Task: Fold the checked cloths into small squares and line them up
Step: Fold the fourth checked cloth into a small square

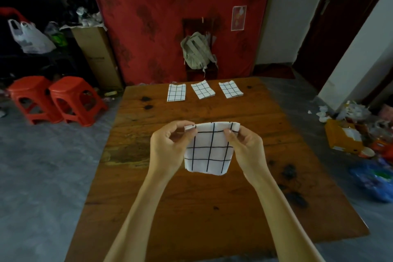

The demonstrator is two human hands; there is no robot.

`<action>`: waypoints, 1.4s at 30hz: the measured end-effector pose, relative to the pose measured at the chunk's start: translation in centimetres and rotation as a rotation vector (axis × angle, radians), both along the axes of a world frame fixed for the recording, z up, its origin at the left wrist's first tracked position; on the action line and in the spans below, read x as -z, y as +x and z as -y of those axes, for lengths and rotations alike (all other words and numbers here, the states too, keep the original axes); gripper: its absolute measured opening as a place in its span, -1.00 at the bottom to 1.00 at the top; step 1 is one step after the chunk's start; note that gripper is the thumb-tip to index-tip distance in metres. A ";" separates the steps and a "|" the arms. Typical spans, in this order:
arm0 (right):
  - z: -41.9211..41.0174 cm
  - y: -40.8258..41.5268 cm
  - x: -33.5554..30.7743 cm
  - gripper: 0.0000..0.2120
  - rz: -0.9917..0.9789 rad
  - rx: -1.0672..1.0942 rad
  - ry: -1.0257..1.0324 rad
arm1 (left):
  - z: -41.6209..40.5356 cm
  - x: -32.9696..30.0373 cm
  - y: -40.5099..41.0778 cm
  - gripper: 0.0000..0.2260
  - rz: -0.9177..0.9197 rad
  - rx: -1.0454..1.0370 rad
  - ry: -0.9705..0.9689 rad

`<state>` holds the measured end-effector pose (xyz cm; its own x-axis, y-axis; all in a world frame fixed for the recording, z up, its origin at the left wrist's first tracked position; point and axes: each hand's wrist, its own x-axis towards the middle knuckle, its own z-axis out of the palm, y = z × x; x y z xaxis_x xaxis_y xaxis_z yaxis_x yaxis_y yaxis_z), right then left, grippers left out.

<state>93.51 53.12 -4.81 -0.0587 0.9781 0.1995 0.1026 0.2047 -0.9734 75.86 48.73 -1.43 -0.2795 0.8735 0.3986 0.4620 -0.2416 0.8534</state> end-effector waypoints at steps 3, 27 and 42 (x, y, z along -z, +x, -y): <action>0.3 -0.1 -0.3 -0.90 -0.036 0.017 -0.001 | 0.4 -0.5 -0.5 -0.90 0.049 0.001 0.005; 1.3 -0.2 -2.5 -0.82 0.345 -0.224 0.158 | -0.9 -1.9 1.8 -0.83 -0.389 0.238 0.106; 0.5 0.9 -1.7 -0.85 0.442 -0.269 0.112 | -0.8 -1.2 1.3 -0.96 -0.251 0.058 0.149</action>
<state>94.39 52.61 -3.12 -0.4065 0.8912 0.2011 0.4280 0.3802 -0.8199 77.18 49.53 -0.27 -0.1069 0.8117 0.5742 0.6357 -0.3883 0.6671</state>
